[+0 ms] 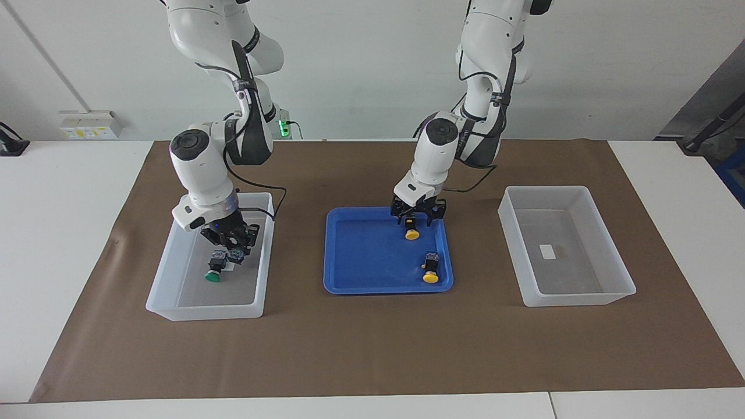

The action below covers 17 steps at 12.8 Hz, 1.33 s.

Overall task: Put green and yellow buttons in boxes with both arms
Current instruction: 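Carry the green button to its box while the left gripper grasps yellow button, then release the green button while the left gripper lowers yellow button into box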

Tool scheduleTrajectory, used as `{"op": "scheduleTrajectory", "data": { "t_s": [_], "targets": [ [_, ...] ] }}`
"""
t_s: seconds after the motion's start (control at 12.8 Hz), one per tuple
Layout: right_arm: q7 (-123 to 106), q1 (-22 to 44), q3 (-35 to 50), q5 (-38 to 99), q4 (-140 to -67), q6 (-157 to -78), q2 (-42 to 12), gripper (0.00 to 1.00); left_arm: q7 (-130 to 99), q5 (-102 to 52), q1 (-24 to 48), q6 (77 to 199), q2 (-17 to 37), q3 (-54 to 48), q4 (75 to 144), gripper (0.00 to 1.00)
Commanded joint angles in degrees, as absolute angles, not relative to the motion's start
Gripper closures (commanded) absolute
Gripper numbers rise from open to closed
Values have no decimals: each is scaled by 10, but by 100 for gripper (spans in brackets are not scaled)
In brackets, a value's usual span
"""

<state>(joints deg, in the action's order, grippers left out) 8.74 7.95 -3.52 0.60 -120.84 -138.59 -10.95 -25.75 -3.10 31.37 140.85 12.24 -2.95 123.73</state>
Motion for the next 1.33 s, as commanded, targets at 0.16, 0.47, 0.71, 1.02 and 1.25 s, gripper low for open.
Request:
{"op": "scheduleTrajectory", "data": {
  "t_s": [0.16,0.47,0.71,1.02,1.25],
  "targets": [
    [29,49,-28,12,-1239,-1411,-91,69,-290,-19,323,1419,99,-18,1238,100],
    [37,53,-28,12,-1239,-1410,-93,0,-288,-19,264,1331,20,-15,1196,100],
    [36,54,-28,12,-1229,-1404,-88,0,-272,-15,180,1329,25,-15,1159,100],
    [94,56,-30,11,-1162,-1297,-46,0,-88,-15,41,1325,28,-17,1160,100],
    [111,49,-33,4,-1075,-1154,-19,0,-20,-16,-17,1332,32,-17,1164,100]
  ]
}}
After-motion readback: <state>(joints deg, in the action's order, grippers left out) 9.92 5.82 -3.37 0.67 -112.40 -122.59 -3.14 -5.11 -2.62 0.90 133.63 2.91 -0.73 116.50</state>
